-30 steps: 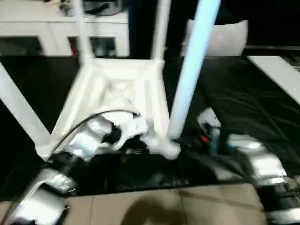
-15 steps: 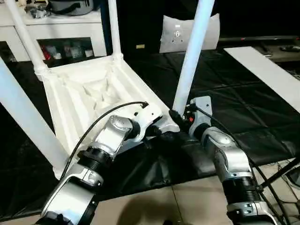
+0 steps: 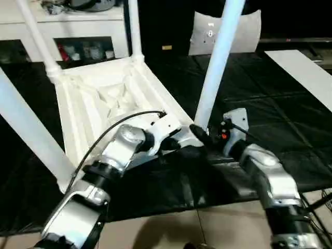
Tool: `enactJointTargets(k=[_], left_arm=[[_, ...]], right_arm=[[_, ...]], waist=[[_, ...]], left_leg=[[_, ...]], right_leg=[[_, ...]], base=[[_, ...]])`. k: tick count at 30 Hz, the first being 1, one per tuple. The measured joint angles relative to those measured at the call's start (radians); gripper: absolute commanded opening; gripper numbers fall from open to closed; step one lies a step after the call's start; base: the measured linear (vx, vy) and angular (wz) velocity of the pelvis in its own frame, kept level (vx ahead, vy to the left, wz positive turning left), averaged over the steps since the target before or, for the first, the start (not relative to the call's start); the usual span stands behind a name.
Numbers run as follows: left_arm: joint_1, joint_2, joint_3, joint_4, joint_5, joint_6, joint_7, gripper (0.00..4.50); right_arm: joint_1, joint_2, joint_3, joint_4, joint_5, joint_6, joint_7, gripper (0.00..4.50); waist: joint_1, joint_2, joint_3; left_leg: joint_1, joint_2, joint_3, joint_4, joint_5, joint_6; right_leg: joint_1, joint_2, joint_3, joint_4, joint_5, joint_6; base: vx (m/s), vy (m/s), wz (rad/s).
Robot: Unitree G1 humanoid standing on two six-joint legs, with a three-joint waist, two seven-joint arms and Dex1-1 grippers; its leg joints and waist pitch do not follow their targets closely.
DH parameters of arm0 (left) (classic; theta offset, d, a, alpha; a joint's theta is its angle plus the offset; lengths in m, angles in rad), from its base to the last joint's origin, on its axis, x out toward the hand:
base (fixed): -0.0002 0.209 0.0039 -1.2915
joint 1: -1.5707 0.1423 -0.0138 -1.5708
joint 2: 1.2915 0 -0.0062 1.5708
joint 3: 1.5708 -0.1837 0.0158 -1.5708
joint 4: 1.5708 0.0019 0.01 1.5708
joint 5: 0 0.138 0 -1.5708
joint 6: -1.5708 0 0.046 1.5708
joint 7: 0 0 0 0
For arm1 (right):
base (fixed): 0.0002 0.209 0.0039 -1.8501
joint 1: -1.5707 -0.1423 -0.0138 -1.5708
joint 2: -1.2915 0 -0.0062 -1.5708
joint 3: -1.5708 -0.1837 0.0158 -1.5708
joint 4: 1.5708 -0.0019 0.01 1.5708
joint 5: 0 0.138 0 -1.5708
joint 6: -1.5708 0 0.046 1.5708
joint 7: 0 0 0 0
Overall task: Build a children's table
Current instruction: Rotate leg to tighten
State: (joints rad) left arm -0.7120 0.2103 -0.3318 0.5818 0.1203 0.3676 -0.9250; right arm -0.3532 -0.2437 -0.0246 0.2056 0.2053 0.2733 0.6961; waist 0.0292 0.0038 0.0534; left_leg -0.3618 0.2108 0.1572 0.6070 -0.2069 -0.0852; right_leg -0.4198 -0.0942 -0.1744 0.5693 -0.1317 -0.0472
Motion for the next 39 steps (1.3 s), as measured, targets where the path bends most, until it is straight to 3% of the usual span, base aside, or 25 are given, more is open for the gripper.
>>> enactJointTargets(k=[4, 6, 12, 13, 21, 23, 26, 39], left_arm=[[0.018, 0.088, -0.030, -0.011, -0.008, -0.072, -0.118, 0.00], [0.018, 0.118, -0.036, -0.011, -0.003, -0.089, -0.146, 0.00], [0.027, 0.180, -0.061, -0.022, -0.008, -0.184, -0.265, 0.00], [0.038, 0.194, -0.061, -0.031, -0.013, -0.207, -0.290, 0.00], [0.053, 0.220, -0.105, -0.071, -0.031, -0.285, -0.400, 0.00], [0.054, 0.221, -0.111, -0.077, -0.031, -0.289, -0.406, 0.00], [0.055, 0.224, -0.115, -0.077, -0.031, -0.305, -0.421, 0.00], [0.064, 0.224, -0.123, -0.095, -0.031, -0.317, -0.442, 0.00]], right_arm=[[0.000, -0.172, 0.021, 0.002, 0.022, -0.002, 0.207, 4.46], [-0.001, -0.201, 0.030, 0.003, 0.022, -0.012, 0.261, 4.46], [-0.015, -0.245, 0.088, 0.042, 0.034, -0.040, 0.440, 4.46], [-0.022, -0.251, 0.100, 0.047, 0.038, -0.040, 0.465, 4.18], [-0.064, -0.247, 0.147, 0.092, 0.050, -0.036, 0.553, 3.67], [-0.068, -0.245, 0.152, 0.095, 0.054, -0.036, 0.567, 3.28], [-0.072, -0.246, 0.157, 0.115, 0.061, -0.035, 0.612, 3.23], [-0.080, -0.238, 0.190, 0.148, 0.063, -0.050, 0.665, 2.00]], waist=[[0.009, -0.001, 0.000], [0.008, -0.001, 0.001], [0.011, -0.002, 0.001], [0.013, -0.002, 0.001], [0.062, -0.004, 0.000], [0.064, -0.004, 0.000], [0.062, -0.005, 0.000], [0.061, -0.006, 0.000]], left_leg=[[0.007, -0.001, 0.000, 0.001, 0.000, -0.001], [0.012, -0.002, 0.000, 0.001, -0.003, -0.004], [0.011, -0.002, -0.003, 0.001, -0.003, -0.004], [0.011, -0.003, -0.003, 0.001, -0.003, -0.004], [0.011, -0.003, -0.004, -0.002, 0.000, 0.001], [0.011, -0.003, -0.003, -0.002, 0.000, 0.001], [0.011, -0.003, -0.003, -0.002, 0.000, 0.001], [0.011, -0.003, -0.002, -0.002, 0.000, 0.001]], right_leg=[[0.008, 0.000, 0.002, -0.001, 0.000, 0.001], [0.013, 0.000, 0.001, -0.002, 0.000, 0.001], [0.014, 0.000, 0.000, -0.009, 0.002, 0.004], [0.014, 0.000, 0.001, -0.009, 0.002, 0.004], [0.014, 0.000, 0.004, -0.008, 0.001, 0.005], [0.014, 0.000, 0.004, -0.008, 0.001, 0.005], [0.014, 0.000, 0.005, -0.008, 0.001, 0.005], [0.014, 0.001, 0.006, -0.007, 0.001, 0.005]], base=[[0.000, 0.000, 0.00], [0.000, 0.000, 0.00], [0.000, 0.000, 0.00], [0.000, 0.000, 0.00], [0.000, 0.000, 0.00], [0.000, 0.000, 0.00], [0.000, 0.000, 0.00], [0.000, 0.000, 0.00]])
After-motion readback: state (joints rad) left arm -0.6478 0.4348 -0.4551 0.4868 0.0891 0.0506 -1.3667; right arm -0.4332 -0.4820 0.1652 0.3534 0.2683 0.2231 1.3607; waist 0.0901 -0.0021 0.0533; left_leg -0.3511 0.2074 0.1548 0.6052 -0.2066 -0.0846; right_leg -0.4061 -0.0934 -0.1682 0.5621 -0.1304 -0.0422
